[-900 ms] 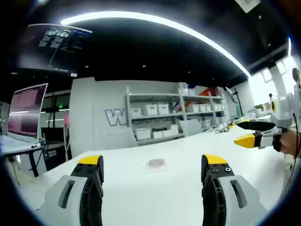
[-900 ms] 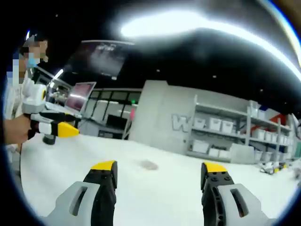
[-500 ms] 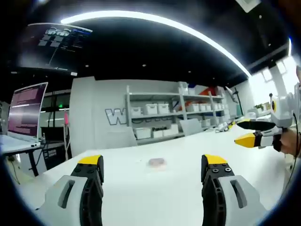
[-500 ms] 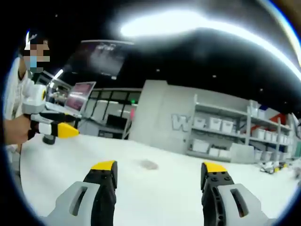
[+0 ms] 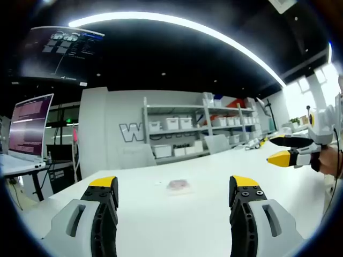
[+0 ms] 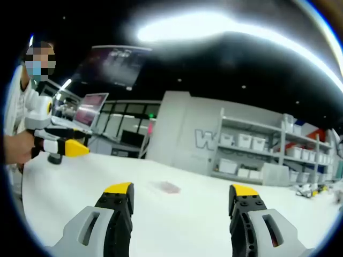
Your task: Open the resealable bag by pulling the two sides of the seal apart until the entire bag opening is separated and visibly accessible.
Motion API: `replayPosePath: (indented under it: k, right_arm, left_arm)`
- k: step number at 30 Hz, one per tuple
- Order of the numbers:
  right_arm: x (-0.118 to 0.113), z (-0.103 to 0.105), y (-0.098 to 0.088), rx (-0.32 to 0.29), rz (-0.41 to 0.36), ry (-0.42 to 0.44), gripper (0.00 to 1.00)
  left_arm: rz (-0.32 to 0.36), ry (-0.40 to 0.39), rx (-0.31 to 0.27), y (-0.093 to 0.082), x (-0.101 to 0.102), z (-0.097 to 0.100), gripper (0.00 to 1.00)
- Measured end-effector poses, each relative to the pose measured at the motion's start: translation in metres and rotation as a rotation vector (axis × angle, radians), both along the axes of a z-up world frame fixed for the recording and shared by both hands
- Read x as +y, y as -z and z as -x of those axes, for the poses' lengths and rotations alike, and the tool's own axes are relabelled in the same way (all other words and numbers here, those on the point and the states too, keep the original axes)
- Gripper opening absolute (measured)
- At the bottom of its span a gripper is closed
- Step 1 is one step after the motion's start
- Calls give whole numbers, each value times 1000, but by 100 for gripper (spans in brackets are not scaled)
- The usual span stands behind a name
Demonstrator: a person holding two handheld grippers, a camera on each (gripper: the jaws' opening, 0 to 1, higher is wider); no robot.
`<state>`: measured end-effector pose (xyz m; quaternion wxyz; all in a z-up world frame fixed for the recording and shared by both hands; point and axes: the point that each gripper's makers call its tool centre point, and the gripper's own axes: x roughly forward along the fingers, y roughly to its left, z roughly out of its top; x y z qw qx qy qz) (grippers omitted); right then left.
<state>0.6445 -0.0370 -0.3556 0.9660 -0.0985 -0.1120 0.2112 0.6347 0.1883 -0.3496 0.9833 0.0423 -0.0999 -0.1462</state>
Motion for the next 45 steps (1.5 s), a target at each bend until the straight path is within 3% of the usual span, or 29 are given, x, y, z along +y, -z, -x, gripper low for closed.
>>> replayPosePath:
  k: [35, 45]
  right_arm:
    - [10, -14, 10, 25, 17, -21, 70]
    - [12, -20, 11, 29, 28, -20, 70]
  left_arm:
    - [-6, 16, 14, 17, -7, -8, 82]
    - [-1, 15, 6, 12, -5, -7, 82]
